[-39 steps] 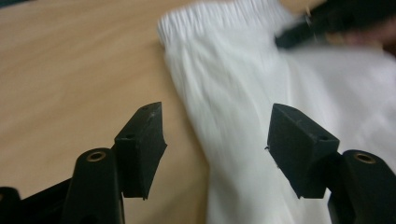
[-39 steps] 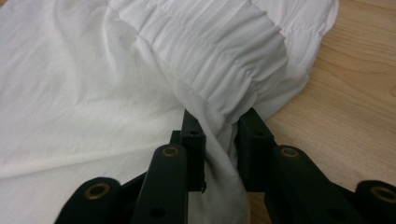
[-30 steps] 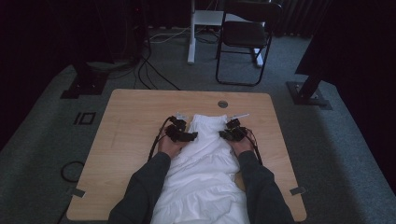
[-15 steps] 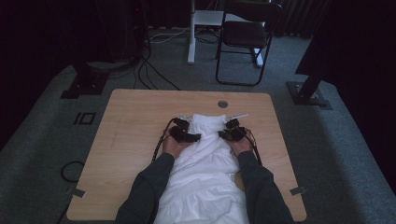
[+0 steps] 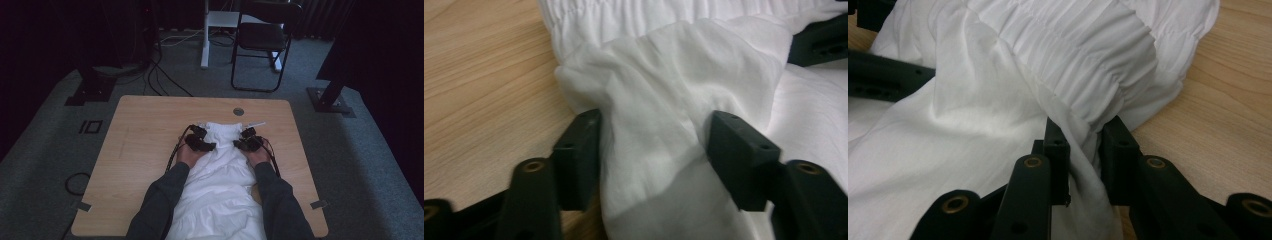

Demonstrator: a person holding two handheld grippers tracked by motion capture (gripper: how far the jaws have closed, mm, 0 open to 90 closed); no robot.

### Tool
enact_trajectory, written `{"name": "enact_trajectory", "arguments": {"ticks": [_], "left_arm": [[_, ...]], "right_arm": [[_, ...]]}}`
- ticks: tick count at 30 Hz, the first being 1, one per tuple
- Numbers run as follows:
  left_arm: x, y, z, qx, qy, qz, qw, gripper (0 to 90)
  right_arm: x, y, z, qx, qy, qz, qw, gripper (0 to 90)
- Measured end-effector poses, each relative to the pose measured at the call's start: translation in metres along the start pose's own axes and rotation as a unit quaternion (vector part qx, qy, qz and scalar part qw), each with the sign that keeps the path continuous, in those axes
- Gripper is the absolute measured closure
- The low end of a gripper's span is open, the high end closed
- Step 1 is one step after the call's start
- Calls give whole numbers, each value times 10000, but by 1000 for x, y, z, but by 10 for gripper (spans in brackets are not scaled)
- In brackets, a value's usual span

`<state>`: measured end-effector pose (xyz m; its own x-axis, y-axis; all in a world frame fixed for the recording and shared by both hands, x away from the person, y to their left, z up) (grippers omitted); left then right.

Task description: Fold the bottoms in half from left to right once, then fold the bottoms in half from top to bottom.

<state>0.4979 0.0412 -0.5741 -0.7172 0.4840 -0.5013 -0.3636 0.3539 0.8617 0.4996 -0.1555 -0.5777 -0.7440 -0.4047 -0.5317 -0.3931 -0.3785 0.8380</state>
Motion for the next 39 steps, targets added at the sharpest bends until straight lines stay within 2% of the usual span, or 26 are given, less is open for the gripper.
{"name": "enact_trajectory", "arguments": {"ticks": [3,5,6,8,11,13,16,18,20,21,22,24,25,26,28,30,31,34,36,39], "left_arm": [[0,0,0,-29,-12,16,10000,478],[0,0,-1,-41,-72,50,10000,478],[-1,1,-1,-44,-64,62,10000,538],[-1,1,-1,-13,-15,49,10000,605],[-1,1,2,226,250,47,9994,740],[0,1,3,279,274,68,9992,789],[0,1,3,275,208,73,9994,806],[0,1,2,252,154,77,9995,808],[1,1,2,228,93,79,9997,808],[1,1,2,228,93,79,9997,808],[1,1,1,201,79,79,9997,808],[1,1,1,201,60,81,9997,816],[1,1,1,202,58,79,9997,816],[0,1,1,206,63,77,9997,818],[0,2,0,201,44,65,9998,826],[0,3,1,198,91,32,9998,835],[-1,4,2,202,121,-18,9997,838],[-8,19,7,221,80,-225,9995,842],[-19,35,10,182,6,-436,9989,842],[-40,65,13,73,-104,-783,9969,842]], "right_arm": [[0,0,0,-8,-4,-7,10000,762],[0,0,0,-9,-6,-8,10000,762],[-1,-1,1,-12,-12,-26,10000,761],[-1,-2,1,-2,-12,-54,10000,760],[-1,-2,2,4,-6,-76,10000,759],[-1,-2,2,-18,-8,-71,10000,748],[-2,-1,2,123,61,-13,9999,639],[-1,0,0,425,3,26,9991,524],[-1,-1,-1,570,-39,13,9984,447],[-1,-1,-1,570,-39,13,9984,447],[-1,-1,-2,611,-141,13,9980,412],[-1,-2,-4,660,-260,-5,9975,401],[-2,-2,-3,669,-257,2,9974,409],[-2,-2,-3,659,-256,17,9975,456],[-3,0,0,448,-189,61,9988,664],[-5,0,2,153,-267,155,9994,820],[-6,-1,2,26,-291,167,9994,836],[-11,4,0,-30,-245,17,9997,843],[-20,14,-1,-141,-278,-189,9993,843],[-42,37,-2,-100,-141,-540,9984,843]]}}
Point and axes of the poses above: each handheld gripper's, and its own axes: y roughly backward along the jaws, x roughly out of its underside, z roughly to its left, the point moved 4 cm from there along -y, roughly forward along the jaws, and after that the axes turned 11 degrees about z, right-handed, at the moved point
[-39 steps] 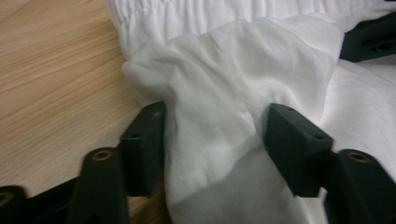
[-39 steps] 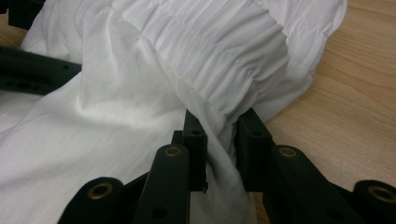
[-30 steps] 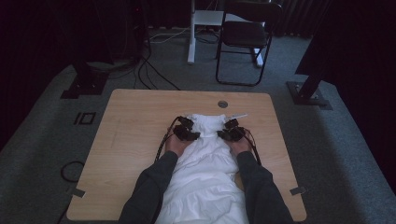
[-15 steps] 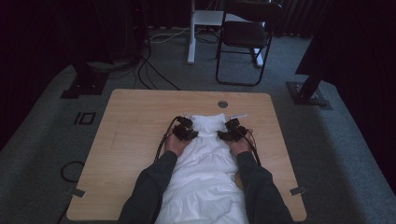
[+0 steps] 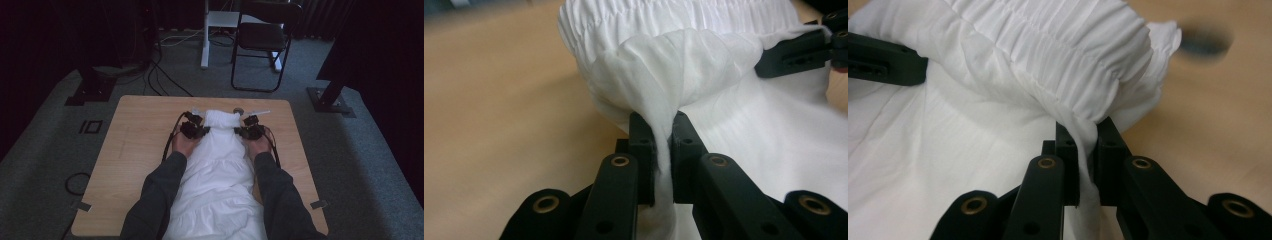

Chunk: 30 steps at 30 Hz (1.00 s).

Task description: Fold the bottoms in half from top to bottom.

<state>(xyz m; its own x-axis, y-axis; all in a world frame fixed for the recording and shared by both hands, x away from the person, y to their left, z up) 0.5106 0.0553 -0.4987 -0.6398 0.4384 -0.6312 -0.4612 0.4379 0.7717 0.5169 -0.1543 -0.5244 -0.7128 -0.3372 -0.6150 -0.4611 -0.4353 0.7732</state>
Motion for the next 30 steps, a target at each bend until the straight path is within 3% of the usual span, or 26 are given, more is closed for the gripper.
{"name": "enact_trajectory", "arguments": {"ticks": [4,8,10,13,19,23,27,30], "left_arm": [[-35,40,5,-164,-214,-439,9987,842],[-66,81,8,-269,-304,-972,9944,842],[-76,97,10,-322,-304,-1142,9925,841],[-73,109,11,-267,-310,-1152,9925,840],[-45,125,-1,-30,-554,-1155,9918,840],[-20,141,-20,126,-798,-1207,9894,839],[18,155,-47,204,-1102,-1256,9857,833],[58,155,-65,315,-1237,-1207,9845,829]], "right_arm": [[-39,35,5,136,286,-500,9982,842],[-79,75,16,434,565,-1194,9903,843],[-94,92,23,573,688,-1432,9856,842],[-103,105,32,525,830,-1428,9849,842],[-76,117,51,264,1098,-1338,9846,842],[-47,131,67,112,1227,-1337,9833,841],[-7,144,84,-85,1360,-1360,9813,839],[30,146,97,-229,1449,-1275,9809,838]]}}
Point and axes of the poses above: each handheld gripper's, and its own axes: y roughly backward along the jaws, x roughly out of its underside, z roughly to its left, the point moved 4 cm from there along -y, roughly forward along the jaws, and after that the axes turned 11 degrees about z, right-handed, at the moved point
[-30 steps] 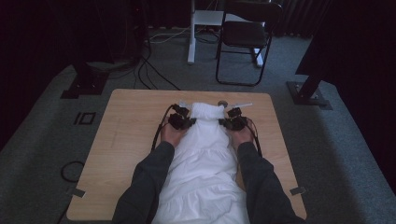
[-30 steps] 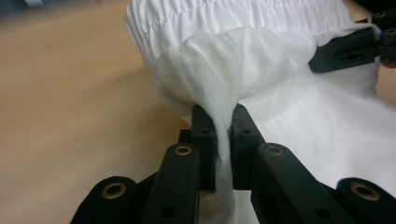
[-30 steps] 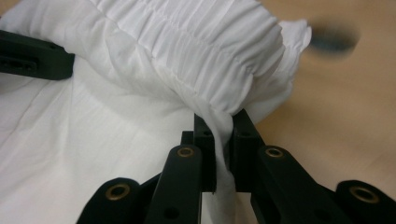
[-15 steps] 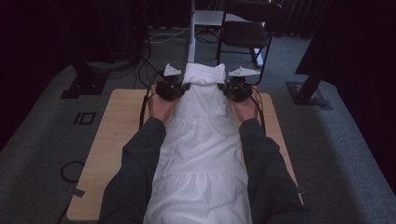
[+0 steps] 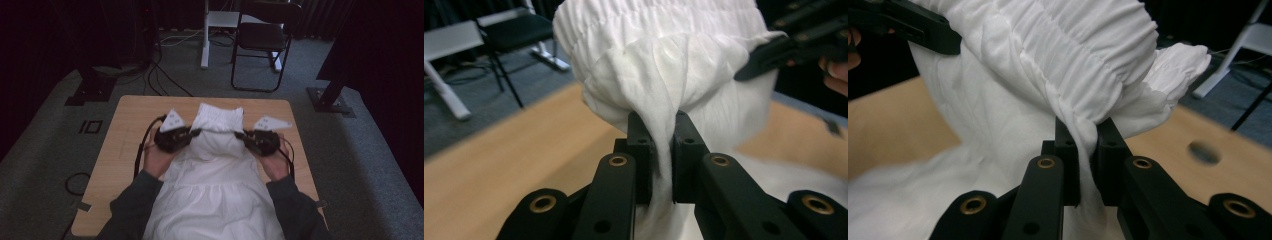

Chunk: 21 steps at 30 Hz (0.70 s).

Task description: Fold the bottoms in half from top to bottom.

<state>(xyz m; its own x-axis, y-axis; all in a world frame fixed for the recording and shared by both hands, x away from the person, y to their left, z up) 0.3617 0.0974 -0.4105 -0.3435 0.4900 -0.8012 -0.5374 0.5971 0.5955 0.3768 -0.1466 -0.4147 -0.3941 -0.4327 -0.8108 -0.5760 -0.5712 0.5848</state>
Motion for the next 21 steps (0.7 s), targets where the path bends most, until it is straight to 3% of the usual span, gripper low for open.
{"name": "enact_trajectory", "arguments": {"ticks": [4,6,7,9,11,12,13,15,18,21], "left_arm": [[59,-3,-29,292,152,249,9991,822],[84,-10,-41,482,353,446,9972,822],[99,-17,-47,521,407,677,9955,823],[129,-33,-57,636,482,1139,9903,822],[152,-48,-60,839,735,1510,9822,822],[158,-54,-58,877,859,1596,9795,822],[162,-59,-56,893,917,1611,9786,822],[159,-66,-50,839,930,1594,9792,824],[148,-75,-45,466,640,1765,9811,825],[137,-87,-35,284,590,1829,9810,824]], "right_arm": [[49,0,33,-237,44,257,9994,838],[75,-7,47,-277,78,506,9983,838],[88,-12,53,-292,97,651,9974,838],[112,-26,62,-368,112,1048,9938,838],[132,-40,66,-507,19,1372,9892,838],[140,-47,66,-570,-34,1512,9868,837],[144,-53,65,-600,-65,1593,9854,837],[146,-59,65,-594,-70,1673,9841,837],[142,-77,49,-576,-263,1774,9821,838],[136,-89,32,-523,-366,1787,9818,839]]}}
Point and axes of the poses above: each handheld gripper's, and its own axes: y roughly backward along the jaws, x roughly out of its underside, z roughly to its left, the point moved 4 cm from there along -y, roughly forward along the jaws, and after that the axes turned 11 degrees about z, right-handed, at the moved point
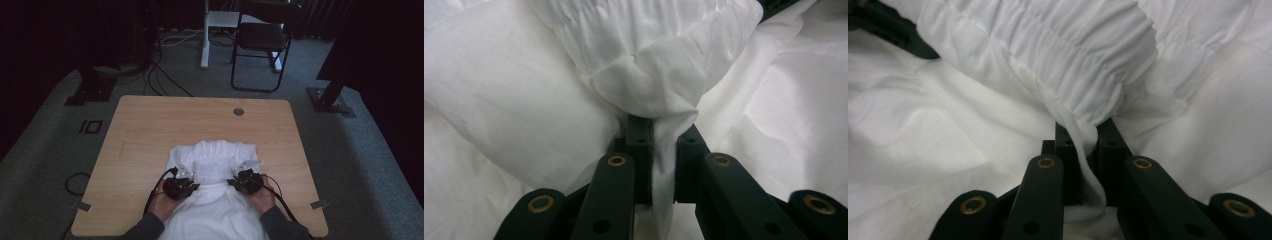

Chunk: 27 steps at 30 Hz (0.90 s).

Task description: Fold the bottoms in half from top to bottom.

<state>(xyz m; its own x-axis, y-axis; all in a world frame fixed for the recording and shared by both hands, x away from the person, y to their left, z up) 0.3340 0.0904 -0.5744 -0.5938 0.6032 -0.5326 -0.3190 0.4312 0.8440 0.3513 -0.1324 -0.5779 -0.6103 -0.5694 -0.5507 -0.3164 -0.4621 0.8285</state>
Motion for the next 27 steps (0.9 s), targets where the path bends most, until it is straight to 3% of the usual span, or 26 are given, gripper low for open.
{"name": "enact_trajectory", "arguments": {"ticks": [4,5,6,7,8,15,18,20,23,26,27], "left_arm": [[-25,-10,21,-197,32,101,9998,824],[-25,-10,21,-197,32,101,9998,824],[-35,-15,32,-225,150,120,9996,824],[-39,-17,36,-301,112,150,9994,824],[-45,-19,40,-407,77,173,9990,824],[-78,-32,74,-562,334,308,9974,823],[-90,-37,87,-793,163,386,9960,822],[-97,-41,100,-1040,46,433,9936,822],[-104,-41,120,-1239,163,544,9907,821],[-109,-41,127,-1248,285,624,9898,823],[-112,-38,126,-1242,296,581,9901,829]], "right_arm": [[-19,-10,-28,-114,-269,-27,9996,839],[-19,-10,-28,-114,-269,-27,9996,839],[-25,-13,-35,-154,-356,-27,9992,839],[-37,-19,-48,-240,-511,-8,9984,839],[-42,-21,-53,-223,-542,-4,9983,839],[-84,-41,-89,130,-534,21,9985,838],[-101,-48,-101,333,-579,65,9977,837],[-109,-51,-103,400,-663,116,9969,838],[-115,-54,-102,244,-778,96,9966,837],[-119,-55,-97,323,-573,88,9978,838],[-121,-55,-98,320,-635,73,9974,840]]}}
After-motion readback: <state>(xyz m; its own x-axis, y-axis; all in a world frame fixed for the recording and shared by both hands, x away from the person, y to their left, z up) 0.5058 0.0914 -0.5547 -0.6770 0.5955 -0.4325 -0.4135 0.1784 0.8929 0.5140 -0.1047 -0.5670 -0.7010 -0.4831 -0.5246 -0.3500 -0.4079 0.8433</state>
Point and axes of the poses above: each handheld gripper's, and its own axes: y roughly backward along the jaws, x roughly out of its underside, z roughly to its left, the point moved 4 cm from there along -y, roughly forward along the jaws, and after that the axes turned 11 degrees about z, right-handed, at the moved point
